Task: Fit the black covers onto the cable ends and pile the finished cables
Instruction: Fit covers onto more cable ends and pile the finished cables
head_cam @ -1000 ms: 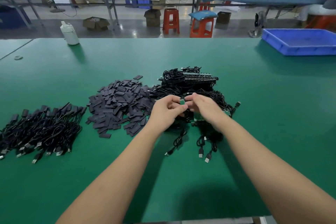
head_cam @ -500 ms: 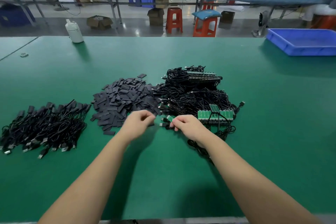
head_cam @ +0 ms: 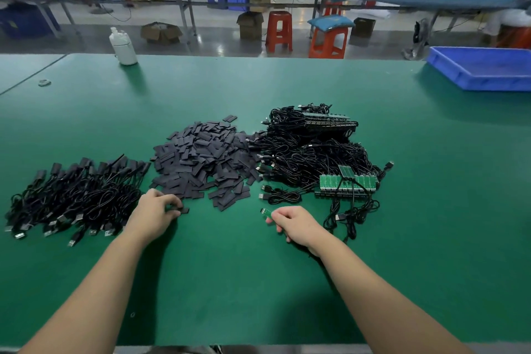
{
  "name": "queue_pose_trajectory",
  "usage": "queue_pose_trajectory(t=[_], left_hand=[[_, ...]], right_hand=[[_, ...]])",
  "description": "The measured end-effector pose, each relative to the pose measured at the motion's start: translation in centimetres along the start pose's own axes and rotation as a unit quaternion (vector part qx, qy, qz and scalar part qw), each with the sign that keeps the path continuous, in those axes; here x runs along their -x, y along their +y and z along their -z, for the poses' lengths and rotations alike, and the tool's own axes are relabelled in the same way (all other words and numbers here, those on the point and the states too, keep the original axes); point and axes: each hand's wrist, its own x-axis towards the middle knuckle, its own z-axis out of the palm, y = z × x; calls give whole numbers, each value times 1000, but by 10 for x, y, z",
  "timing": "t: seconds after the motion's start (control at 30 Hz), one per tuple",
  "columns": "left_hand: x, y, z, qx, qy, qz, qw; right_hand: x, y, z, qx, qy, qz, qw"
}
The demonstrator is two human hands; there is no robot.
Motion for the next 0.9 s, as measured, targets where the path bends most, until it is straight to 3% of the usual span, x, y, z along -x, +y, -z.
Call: queue_pose_trajectory(t=[0.13,0.2,0.37,0.5,0.63,0.9], left_hand=[[1,9,-3,-86,14,-36,996],[6,26,-5,-74,38,-62,995],[29,92,-16,151,-47,-112,981],[41,126,-34,230,-83,-139,960],[46,143,-48,207,-102,-163,959],[45,143,-48,107,-43,-234,965]], right_hand=[[0,7,1,-23,-14,-8,1000],[-1,9,2,-43,-23,-6,999],[-2,10,7,-77,-42,-9,996],[-2,11,9,-82,-56,-22,995],[-3,14,10,-116,-62,-16,991],[-1,19,13,-133,-81,-13,988]])
